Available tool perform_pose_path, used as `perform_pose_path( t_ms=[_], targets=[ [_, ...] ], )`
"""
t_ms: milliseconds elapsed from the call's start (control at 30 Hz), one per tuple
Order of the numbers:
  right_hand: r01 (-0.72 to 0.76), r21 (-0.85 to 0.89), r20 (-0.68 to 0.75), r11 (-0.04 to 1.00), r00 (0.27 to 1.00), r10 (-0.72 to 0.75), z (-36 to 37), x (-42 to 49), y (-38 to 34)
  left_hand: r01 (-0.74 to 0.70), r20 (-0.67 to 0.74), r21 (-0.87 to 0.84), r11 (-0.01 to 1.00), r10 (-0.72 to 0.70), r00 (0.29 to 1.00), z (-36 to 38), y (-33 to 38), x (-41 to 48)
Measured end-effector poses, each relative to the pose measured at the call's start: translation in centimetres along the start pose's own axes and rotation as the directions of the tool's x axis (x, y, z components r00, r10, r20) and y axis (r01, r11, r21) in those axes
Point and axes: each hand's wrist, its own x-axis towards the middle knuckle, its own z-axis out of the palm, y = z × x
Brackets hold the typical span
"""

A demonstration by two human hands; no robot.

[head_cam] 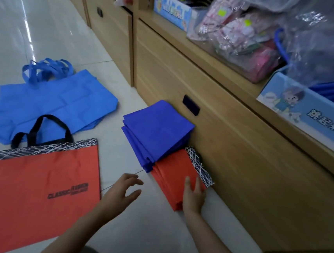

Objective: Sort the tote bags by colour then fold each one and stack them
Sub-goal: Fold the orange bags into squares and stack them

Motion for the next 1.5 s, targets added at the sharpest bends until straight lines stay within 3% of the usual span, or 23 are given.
perform_pose_path(
  t_ms=[67, 133, 200, 233, 267, 333, 367, 433, 500, 700, 800, 933, 1100, 1300, 1400, 1500],
  targets=[
    [0.013, -0.4, -0.045, 0.916, 0.998, -0.033, -0.1, 0.1, 0.5, 0.047, -0.016, -0.008, 0.999, -0.047, 0.999, -0.3, -1.9, -1.0],
    [0.218, -0.688, -0.091, 0.692, 0.92, -0.38, -0.4, 0.0, 1.0, 0.106, -0.051, -0.031, 0.994, -0.108, 0.993, -0.7, -3.4, -2.0],
    [0.479, -0.77, 0.07, 0.421, 0.72, -0.69, -0.1, 0.2, 1.4, 0.163, -0.077, -0.027, 0.986, -0.165, 0.983, -1.1, -4.6, -2.7],
    [0.565, -0.763, 0.174, 0.313, 0.646, -0.743, 0.3, 0.3, 1.6, 0.185, -0.091, -0.024, 0.982, -0.186, 0.978, -1.2, -5.1, -2.9],
    [0.602, -0.749, 0.261, 0.277, 0.652, -0.712, 0.7, 0.2, 1.5, 0.206, -0.102, -0.029, 0.978, -0.208, 0.973, -1.2, -5.5, -3.1],
    [0.586, -0.757, 0.408, 0.29, 0.77, -0.49, 1.4, -0.1, 1.4, 0.225, -0.114, -0.036, 0.974, -0.227, 0.967, -1.1, -6.0, -3.6],
    [0.568, -0.776, 0.432, 0.274, 0.795, -0.425, 1.7, 0.1, 1.5, 0.232, -0.118, -0.046, 0.972, -0.236, 0.965, -1.1, -6.2, -3.7],
    [0.599, -0.773, 0.489, 0.207, 0.772, -0.407, 2.1, 1.4, 2.3, 0.248, -0.139, -0.081, 0.965, -0.258, 0.956, -1.1, -6.5, -4.1],
    [0.615, -0.758, 0.543, 0.215, 0.779, -0.314, 1.6, 2.7, 2.3, 0.251, -0.171, -0.109, 0.962, -0.267, 0.948, -1.3, -7.0, -4.5],
    [0.61, -0.758, 0.553, 0.233, 0.789, -0.267, 1.8, 2.9, 2.0, 0.325, -0.171, -0.159, 0.932, -0.35, 0.921, -1.5, -8.9, -6.6],
    [0.6, -0.739, 0.447, 0.307, 0.777, -0.443, 2.0, 1.1, 1.4, 0.345, -0.178, -0.192, 0.919, -0.378, 0.909, -2.0, -9.2, -7.3],
    [0.75, -0.579, 0.383, 0.321, 0.597, -0.704, 3.0, -1.9, 0.8, 0.355, -0.236, -0.168, 0.919, -0.388, 0.891, -4.0, -10.3, -7.9],
    [0.922, -0.241, 0.595, 0.304, 0.388, -0.704, 9.0, -5.1, 1.2, 0.405, -0.265, -0.124, 0.906, -0.424, 0.866, -6.3, -13.0, -9.7],
    [0.995, 0.053, 0.836, -0.084, -0.09, -0.542, 17.5, -6.4, 2.4, 0.451, -0.214, 0.061, 0.89, -0.43, 0.877, -8.2, -17.3, -13.7],
    [0.967, 0.052, 0.906, -0.248, -0.15, -0.396, 20.3, -6.3, 3.5, 0.437, -0.18, 0.15, 0.887, -0.41, 0.894, -8.3, -19.6, -15.5],
    [0.924, 0.041, 0.88, -0.38, -0.213, -0.424, 21.6, -6.3, 4.6, 0.398, -0.186, 0.15, 0.905, -0.369, 0.91, -8.4, -20.8, -16.3]
  ],
)
